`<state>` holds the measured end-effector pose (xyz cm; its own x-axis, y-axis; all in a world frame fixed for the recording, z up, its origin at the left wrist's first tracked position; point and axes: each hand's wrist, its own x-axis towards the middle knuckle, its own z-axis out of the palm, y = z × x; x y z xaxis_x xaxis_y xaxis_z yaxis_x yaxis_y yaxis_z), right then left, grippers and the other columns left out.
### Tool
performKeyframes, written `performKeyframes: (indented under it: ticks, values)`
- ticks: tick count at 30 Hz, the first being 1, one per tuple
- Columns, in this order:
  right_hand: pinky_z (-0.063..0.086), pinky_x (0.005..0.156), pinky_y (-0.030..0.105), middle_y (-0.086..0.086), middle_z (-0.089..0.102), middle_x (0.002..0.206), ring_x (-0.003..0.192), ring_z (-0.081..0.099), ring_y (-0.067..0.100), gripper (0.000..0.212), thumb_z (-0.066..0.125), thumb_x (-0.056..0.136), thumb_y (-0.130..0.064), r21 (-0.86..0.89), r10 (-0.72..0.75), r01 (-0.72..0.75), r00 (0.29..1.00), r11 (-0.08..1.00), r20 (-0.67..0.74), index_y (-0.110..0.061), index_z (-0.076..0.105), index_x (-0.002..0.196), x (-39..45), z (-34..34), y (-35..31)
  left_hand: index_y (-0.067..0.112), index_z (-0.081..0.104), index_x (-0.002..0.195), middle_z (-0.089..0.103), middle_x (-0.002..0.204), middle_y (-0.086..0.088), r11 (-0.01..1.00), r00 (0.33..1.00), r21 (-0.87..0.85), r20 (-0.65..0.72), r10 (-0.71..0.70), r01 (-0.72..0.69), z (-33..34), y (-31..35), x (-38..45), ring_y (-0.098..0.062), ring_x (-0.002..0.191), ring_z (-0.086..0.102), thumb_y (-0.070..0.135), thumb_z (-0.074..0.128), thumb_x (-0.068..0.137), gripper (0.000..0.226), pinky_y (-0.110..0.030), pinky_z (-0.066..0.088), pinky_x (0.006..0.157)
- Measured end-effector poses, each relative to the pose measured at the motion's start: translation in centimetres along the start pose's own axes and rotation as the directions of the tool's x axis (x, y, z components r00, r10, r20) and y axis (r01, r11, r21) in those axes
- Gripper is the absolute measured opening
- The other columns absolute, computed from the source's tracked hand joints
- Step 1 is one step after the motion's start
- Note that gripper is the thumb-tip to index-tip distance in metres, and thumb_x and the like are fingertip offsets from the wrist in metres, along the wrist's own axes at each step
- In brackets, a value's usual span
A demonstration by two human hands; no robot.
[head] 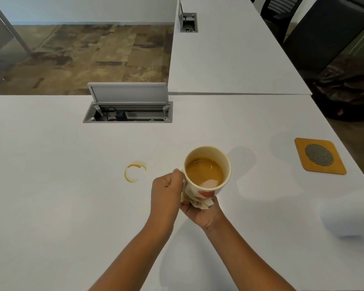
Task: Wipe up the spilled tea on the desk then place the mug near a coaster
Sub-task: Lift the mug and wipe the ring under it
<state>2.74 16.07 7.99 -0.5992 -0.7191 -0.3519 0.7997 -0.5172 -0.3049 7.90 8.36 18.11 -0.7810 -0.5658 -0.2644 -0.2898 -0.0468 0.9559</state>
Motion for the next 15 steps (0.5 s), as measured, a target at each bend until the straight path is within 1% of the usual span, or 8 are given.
performKeyframes:
  ticks: [2, 4, 7, 9, 11, 13, 15]
  values:
    - [0.057, 0.074, 0.027, 0.005, 0.074, 0.086, 0.080, 0.070, 0.018, 0.027, 0.079, 0.066, -0.032, -0.062, -0.042, 0.044, 0.998, 0.997, 0.043, -0.014, 0.075, 0.085, 0.4, 0.5, -0.1, 0.024, 0.029, 0.041, 0.028, 0.048, 0.001, 1.000, 1.000, -0.005, -0.001, 0.001, -0.001, -0.2, 0.2, 0.0, -0.010, 0.049, 0.027, 0.019, 0.042, 0.088, 0.050, -0.029, 0.027, 0.054]
    - [0.056, 0.073, 0.027, 0.003, 0.074, 0.084, 0.079, 0.070, 0.016, 0.026, 0.079, 0.065, -0.034, -0.095, -0.072, 0.077, 0.996, 0.992, 0.060, -0.017, 0.075, 0.084, 0.7, 0.8, -0.3, 0.024, 0.027, 0.040, 0.025, 0.045, 0.005, 1.000, 1.000, 0.003, 0.006, 0.006, -0.006, -0.4, 0.4, 0.0, -0.006, 0.044, 0.023, 0.019, 0.042, 0.087, 0.050, -0.027, 0.023, 0.052]
    - [0.058, 0.072, 0.028, 0.001, 0.074, 0.084, 0.079, 0.070, 0.016, 0.040, 0.085, 0.051, -0.042, -0.114, -0.135, 0.145, 0.987, 0.983, 0.087, -0.020, 0.076, 0.084, 1.3, 0.8, -0.9, 0.022, 0.026, 0.043, 0.023, 0.047, 0.004, 1.000, 1.000, 0.001, 0.015, 0.010, -0.010, -0.7, 0.4, -0.1, -0.007, 0.045, 0.019, 0.021, 0.041, 0.086, 0.045, -0.028, 0.020, 0.052]
    - [0.058, 0.070, 0.026, -0.001, 0.074, 0.084, 0.077, 0.070, 0.014, 0.048, 0.086, 0.045, -0.048, -0.147, -0.162, 0.181, 0.978, 0.972, 0.133, -0.021, 0.076, 0.084, 1.5, 0.8, -1.6, 0.023, 0.026, 0.037, 0.023, 0.044, 0.008, 1.000, 0.999, -0.003, 0.029, 0.017, -0.016, -0.9, 0.3, -0.2, -0.009, 0.047, 0.019, 0.019, 0.040, 0.086, 0.051, -0.026, 0.020, 0.050]
    - [0.058, 0.069, 0.027, -0.001, 0.074, 0.085, 0.076, 0.071, 0.016, 0.052, 0.087, 0.043, -0.048, -0.162, -0.163, 0.187, 0.975, 0.969, 0.148, -0.020, 0.076, 0.085, 1.4, 0.8, -2.2, 0.023, 0.030, 0.032, 0.024, 0.039, 0.011, 1.000, 0.999, -0.006, 0.035, 0.018, -0.018, -0.9, 0.2, -0.2, -0.010, 0.048, 0.022, 0.018, 0.040, 0.087, 0.057, -0.023, 0.021, 0.049]
    - [0.058, 0.072, 0.032, 0.002, 0.074, 0.086, 0.077, 0.070, 0.018, 0.055, 0.088, 0.043, -0.045, -0.154, -0.154, 0.174, 0.979, 0.973, 0.132, -0.018, 0.075, 0.089, 1.3, 0.4, -2.6, 0.023, 0.031, 0.033, 0.025, 0.040, 0.011, 0.999, 1.000, -0.030, 0.025, 0.016, -0.015, -0.9, 0.2, -0.1, -0.015, 0.053, 0.027, 0.017, 0.040, 0.087, 0.055, -0.024, 0.022, 0.049]
    - [0.051, 0.083, 0.041, 0.006, 0.072, 0.091, 0.084, 0.069, 0.022, 0.049, 0.084, 0.052, -0.041, -0.139, -0.153, 0.165, 0.984, 0.976, 0.093, -0.018, 0.073, 0.093, 1.1, -0.1, -3.0, 0.023, 0.031, 0.034, 0.026, 0.040, 0.011, 0.999, 1.000, -0.048, 0.007, 0.013, -0.013, -0.9, 0.1, 0.1, -0.020, 0.058, 0.029, 0.016, 0.041, 0.087, 0.054, -0.026, 0.024, 0.050]
